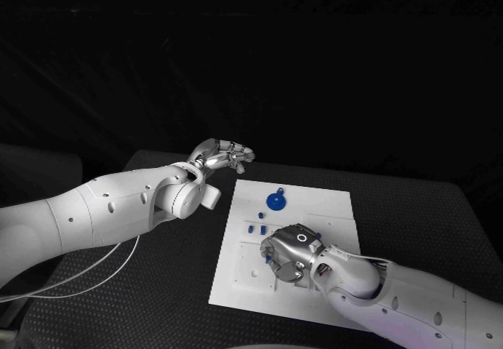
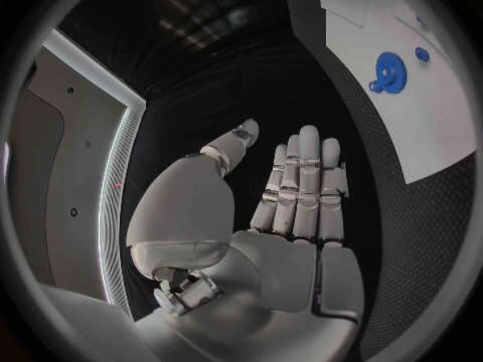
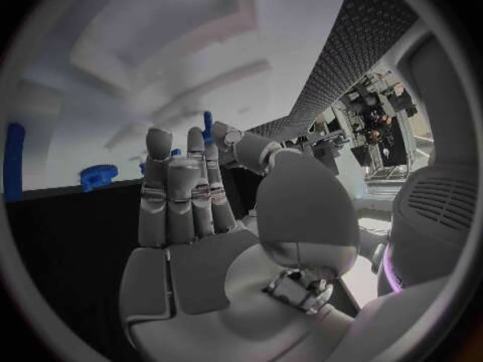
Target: Assemble the parts on the task board
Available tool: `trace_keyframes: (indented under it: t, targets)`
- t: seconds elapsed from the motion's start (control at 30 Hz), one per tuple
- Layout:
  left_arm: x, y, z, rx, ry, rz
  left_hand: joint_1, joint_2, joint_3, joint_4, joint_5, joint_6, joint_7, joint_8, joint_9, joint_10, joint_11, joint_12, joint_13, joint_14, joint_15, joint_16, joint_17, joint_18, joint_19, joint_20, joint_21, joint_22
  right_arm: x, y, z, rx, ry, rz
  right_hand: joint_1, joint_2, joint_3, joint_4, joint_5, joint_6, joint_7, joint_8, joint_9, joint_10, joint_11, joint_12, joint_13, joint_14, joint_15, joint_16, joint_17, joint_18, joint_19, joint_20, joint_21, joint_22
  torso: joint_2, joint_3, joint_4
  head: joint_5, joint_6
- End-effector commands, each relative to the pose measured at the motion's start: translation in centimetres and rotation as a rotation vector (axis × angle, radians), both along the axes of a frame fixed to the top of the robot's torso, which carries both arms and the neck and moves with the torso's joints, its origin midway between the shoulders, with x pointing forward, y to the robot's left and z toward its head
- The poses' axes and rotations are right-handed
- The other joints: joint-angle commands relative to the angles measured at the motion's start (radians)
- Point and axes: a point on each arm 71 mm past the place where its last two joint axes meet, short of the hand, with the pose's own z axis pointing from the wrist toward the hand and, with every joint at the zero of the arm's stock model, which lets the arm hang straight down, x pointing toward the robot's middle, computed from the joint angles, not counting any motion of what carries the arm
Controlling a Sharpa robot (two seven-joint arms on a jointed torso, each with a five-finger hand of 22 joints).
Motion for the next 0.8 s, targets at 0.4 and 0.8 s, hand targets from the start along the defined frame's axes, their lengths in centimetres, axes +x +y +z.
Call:
trace_keyframes:
  t: [0.4,0.8]
  targets:
    - [-0.02,-0.16,0.13,-0.008,-0.001,-0.004,-0.010,0.005,-0.006,0.002,-0.006,-0.009,-0.003,-0.002,-0.002,-0.004,0.003,-0.003,-0.003,0.007,0.002,-0.004,0.002,0.011,0.008,0.001,-0.007,0.001,-0.11,-0.15,-0.11,-0.010,-0.038,-0.013,0.009,-0.007,0.010,0.001,-0.002,0.007,0.001,0.004,0.004,0.005,0.000,-0.004,0.001,-0.001,-0.003,0.006,-0.002,0.023,-0.002,-0.009,0.007,0.025,0.000,0.0010,-0.0006,0.005,-0.003]
    - [-0.02,-0.20,0.11,-0.008,0.001,-0.005,-0.010,0.005,-0.006,0.002,-0.006,-0.009,-0.002,-0.002,-0.002,-0.005,0.003,-0.003,-0.003,0.006,0.002,-0.005,0.003,0.011,0.008,0.001,-0.008,0.001,-0.15,-0.21,0.00,-0.003,-0.049,-0.018,0.010,-0.008,0.013,0.002,-0.002,0.008,0.001,0.004,0.005,0.006,-0.001,-0.005,0.002,-0.001,-0.003,0.007,-0.003,0.023,-0.003,-0.009,0.010,0.025,0.000,0.0012,-0.0007,0.005,-0.002]
